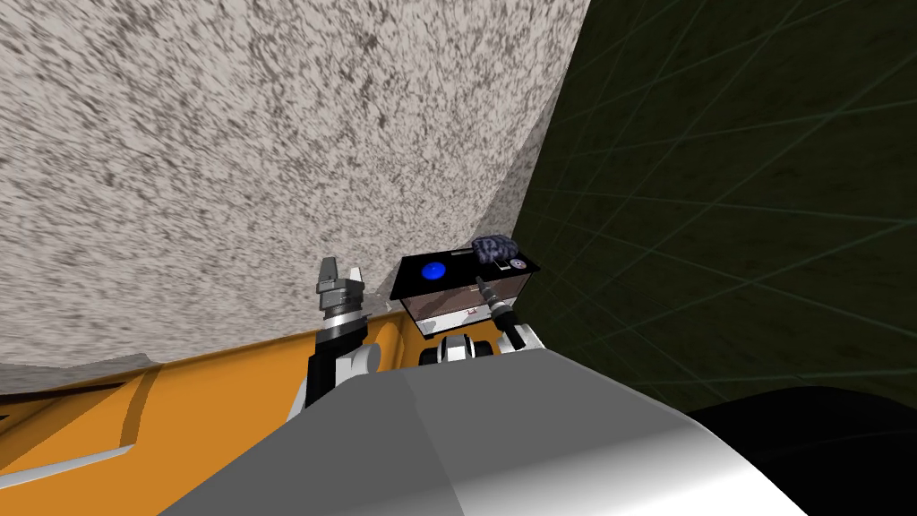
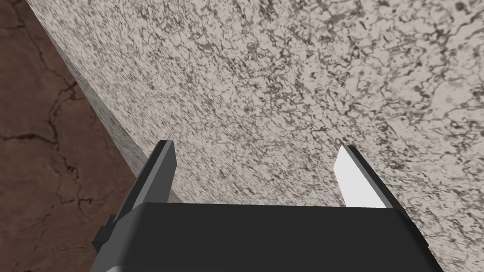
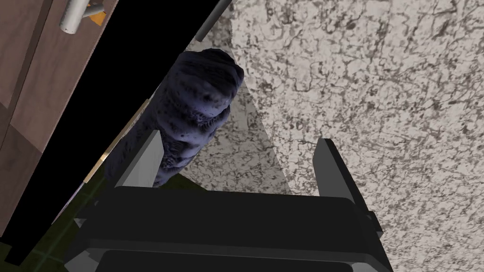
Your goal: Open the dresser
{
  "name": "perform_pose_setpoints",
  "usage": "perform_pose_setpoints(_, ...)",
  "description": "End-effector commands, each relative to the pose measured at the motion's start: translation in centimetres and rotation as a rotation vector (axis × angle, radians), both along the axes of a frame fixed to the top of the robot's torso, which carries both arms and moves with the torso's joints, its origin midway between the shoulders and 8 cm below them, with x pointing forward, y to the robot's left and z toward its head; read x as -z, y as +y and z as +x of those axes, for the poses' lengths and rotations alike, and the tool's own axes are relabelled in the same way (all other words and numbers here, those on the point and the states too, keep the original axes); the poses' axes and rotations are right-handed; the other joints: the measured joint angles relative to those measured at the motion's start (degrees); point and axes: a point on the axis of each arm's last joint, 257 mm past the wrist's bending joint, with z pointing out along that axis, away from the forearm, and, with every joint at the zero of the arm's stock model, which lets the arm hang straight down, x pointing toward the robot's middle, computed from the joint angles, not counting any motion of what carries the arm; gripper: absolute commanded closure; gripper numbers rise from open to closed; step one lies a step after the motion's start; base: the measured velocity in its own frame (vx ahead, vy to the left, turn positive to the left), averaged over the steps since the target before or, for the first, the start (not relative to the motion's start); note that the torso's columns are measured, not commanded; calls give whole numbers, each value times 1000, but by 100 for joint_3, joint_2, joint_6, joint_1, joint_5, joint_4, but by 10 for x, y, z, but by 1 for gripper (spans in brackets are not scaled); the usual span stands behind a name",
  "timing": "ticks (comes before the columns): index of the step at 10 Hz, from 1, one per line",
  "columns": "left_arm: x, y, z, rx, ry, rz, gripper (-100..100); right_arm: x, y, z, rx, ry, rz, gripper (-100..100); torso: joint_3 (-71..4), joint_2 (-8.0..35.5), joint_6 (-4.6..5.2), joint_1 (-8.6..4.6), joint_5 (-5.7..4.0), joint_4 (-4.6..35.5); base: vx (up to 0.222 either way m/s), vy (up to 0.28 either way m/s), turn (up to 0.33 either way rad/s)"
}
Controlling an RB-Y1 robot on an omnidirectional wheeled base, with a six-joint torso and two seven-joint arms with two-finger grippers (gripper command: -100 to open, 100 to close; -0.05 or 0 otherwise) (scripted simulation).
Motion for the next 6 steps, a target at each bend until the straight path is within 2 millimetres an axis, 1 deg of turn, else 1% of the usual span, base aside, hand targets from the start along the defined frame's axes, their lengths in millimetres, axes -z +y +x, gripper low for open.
perform_pose_setpoints(1,0,0,0,0,0,0,0,29,6,1,-2,69,-84,-100,0,-1,-2,1,0,-1,4,5,31)
perform_pose_setpoints(2,0,0,0,0,0,0,0,50,14,1,-15,115,-126,-100,0,0,0,1,0,0,4,6,46)
perform_pose_setpoints(3,0,0,0,0,0,0,0,55,11,0,-5,127,-156,-100,0,-2,-2,3,0,-1,5,6,41)
perform_pose_setpoints(4,0,0,0,0,0,0,0,78,18,-2,-19,173,-206,-100,0,0,0,1,0,0,4,6,52)
perform_pose_setpoints(5,0,0,0,0,0,0,0,81,14,-2,-7,183,-234,-100,0,0,-1,1,0,0,3,6,30)
perform_pose_setpoints(6,0,0,0,0,0,0,0,102,21,-6,-25,222,-286,-100,0,1,0,0,0,0,4,7,58)
